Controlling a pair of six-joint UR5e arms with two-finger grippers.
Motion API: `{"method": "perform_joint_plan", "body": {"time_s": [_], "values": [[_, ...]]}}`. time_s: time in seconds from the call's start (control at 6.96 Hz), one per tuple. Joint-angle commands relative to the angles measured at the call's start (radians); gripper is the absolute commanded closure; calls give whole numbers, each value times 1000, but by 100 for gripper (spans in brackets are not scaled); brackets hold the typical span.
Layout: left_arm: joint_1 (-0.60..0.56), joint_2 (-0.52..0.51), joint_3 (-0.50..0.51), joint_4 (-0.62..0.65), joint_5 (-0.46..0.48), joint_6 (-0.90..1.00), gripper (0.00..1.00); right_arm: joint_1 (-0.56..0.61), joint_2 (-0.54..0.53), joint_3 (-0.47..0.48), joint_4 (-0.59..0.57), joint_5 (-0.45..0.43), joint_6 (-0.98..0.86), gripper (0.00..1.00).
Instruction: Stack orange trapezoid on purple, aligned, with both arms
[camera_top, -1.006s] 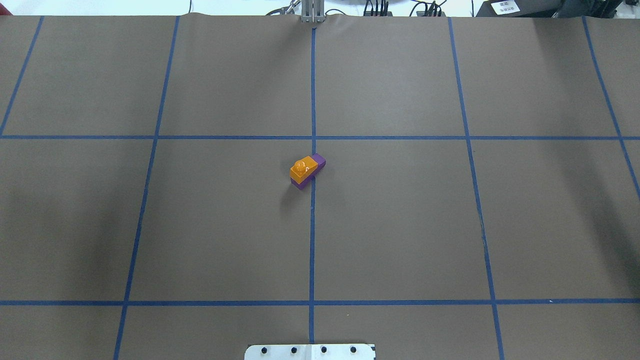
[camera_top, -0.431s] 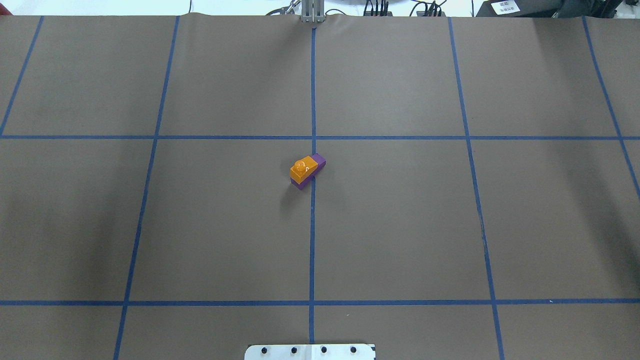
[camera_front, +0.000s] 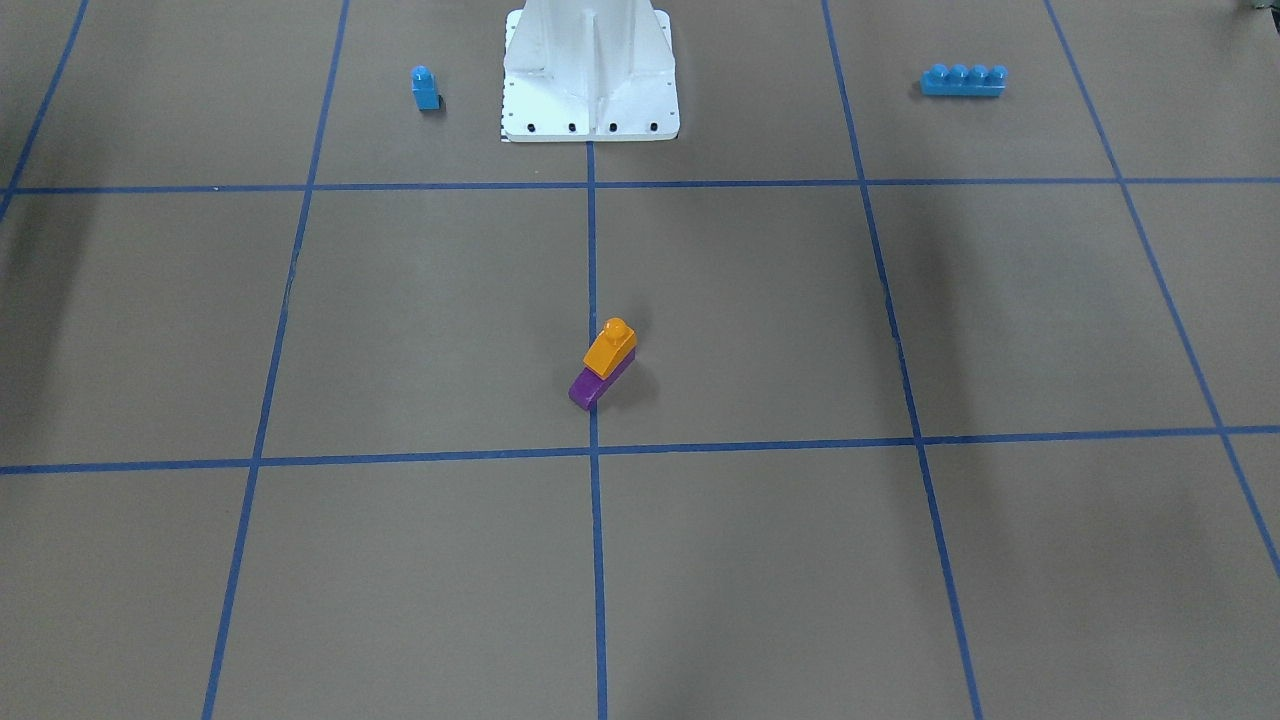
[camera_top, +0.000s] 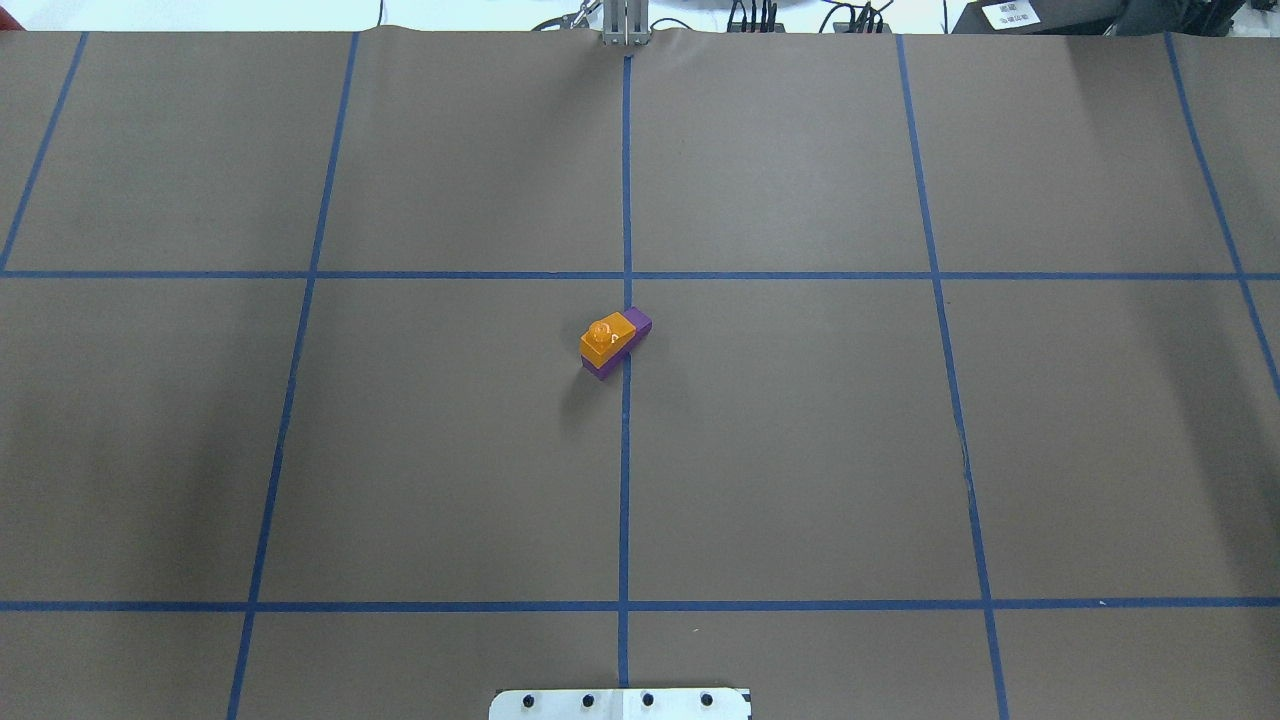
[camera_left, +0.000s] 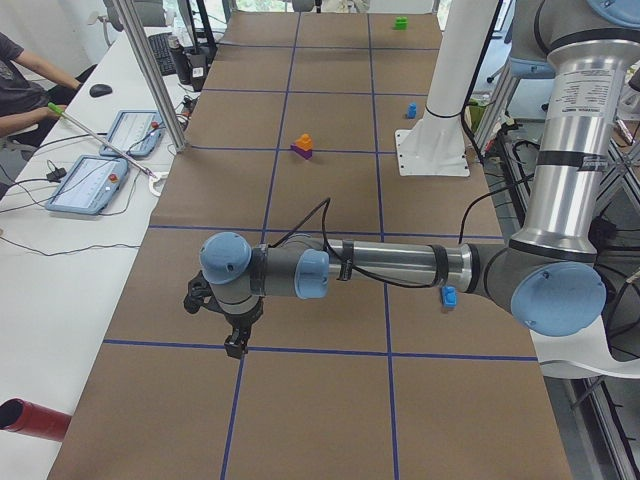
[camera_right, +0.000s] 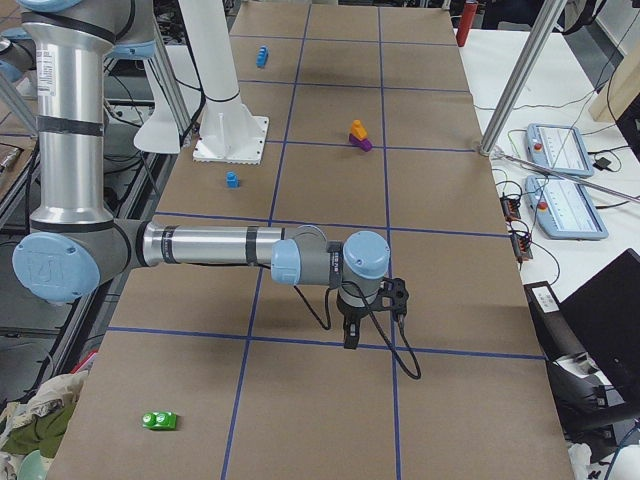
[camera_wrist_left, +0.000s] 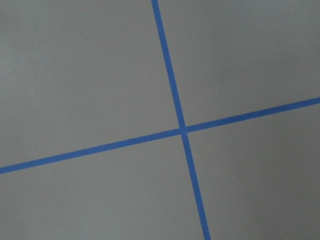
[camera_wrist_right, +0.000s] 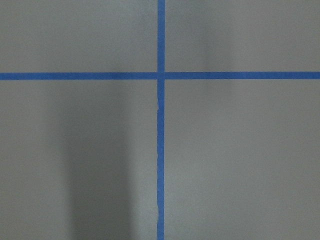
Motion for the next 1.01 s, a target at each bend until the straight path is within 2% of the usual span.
{"method": "perform_joint_plan", "body": {"time_s": [0.0,0.86], "values": [[1,13,-1,-1,2,0,0,2,-3,6,1,7,-1,0],[3,23,-7,-1,4,0,0,2,-4,15,1,7,-1,0]]}}
